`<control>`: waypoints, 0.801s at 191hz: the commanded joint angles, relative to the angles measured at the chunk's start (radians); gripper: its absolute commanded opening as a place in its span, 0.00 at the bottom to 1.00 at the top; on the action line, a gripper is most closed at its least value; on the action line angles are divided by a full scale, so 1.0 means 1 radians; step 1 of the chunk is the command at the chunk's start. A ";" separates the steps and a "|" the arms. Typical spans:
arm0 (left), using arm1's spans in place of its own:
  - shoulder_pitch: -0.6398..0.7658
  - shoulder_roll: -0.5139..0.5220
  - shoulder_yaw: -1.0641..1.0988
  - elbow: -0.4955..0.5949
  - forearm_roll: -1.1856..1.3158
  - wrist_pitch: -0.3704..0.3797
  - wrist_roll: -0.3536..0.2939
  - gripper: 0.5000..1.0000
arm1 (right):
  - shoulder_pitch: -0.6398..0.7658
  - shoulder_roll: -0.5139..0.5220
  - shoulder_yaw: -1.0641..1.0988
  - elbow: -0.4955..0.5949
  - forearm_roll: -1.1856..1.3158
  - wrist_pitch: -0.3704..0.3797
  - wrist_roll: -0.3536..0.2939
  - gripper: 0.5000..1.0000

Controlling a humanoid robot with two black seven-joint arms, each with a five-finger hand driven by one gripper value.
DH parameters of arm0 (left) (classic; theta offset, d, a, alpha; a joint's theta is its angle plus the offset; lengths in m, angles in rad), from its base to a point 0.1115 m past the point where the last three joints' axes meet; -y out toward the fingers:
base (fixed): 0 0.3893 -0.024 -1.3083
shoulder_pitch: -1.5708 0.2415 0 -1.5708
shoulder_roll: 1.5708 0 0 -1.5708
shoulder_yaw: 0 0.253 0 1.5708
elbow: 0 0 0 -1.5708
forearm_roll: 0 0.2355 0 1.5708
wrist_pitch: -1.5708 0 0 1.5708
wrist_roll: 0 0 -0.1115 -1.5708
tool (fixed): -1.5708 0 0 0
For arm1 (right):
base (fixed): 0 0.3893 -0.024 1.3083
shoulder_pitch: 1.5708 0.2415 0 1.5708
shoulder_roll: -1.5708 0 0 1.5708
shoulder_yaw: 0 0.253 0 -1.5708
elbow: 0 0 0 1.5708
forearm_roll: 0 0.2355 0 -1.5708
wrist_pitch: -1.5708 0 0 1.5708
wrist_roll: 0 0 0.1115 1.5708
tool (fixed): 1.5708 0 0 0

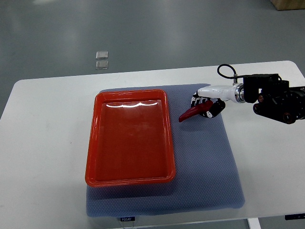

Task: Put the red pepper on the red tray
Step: 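Lift the pepper and carry it with the right hand over the tray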

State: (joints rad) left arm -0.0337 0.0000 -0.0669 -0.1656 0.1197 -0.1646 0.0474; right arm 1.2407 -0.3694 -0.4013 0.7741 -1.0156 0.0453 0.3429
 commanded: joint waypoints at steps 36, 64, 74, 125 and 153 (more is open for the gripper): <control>0.000 0.000 0.002 -0.002 0.000 -0.001 0.000 1.00 | 0.140 -0.054 0.024 0.065 0.022 0.064 0.008 0.00; 0.000 0.000 0.002 -0.003 0.000 -0.001 0.000 1.00 | 0.168 -0.039 0.035 0.116 0.077 0.064 0.005 0.00; 0.000 0.000 0.002 -0.006 0.000 0.000 0.000 1.00 | 0.171 -0.025 0.042 0.123 0.115 0.062 0.004 0.00; 0.000 0.000 0.004 -0.008 0.000 -0.001 0.000 1.00 | 0.157 0.184 0.071 0.093 0.229 0.004 -0.027 0.00; 0.000 0.000 0.002 -0.005 0.000 0.000 0.000 1.00 | 0.108 0.264 0.075 0.059 0.236 0.002 -0.064 0.00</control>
State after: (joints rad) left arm -0.0337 0.0000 -0.0629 -0.1730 0.1196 -0.1656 0.0474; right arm 1.3816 -0.1505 -0.3283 0.8501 -0.7844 0.0498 0.2971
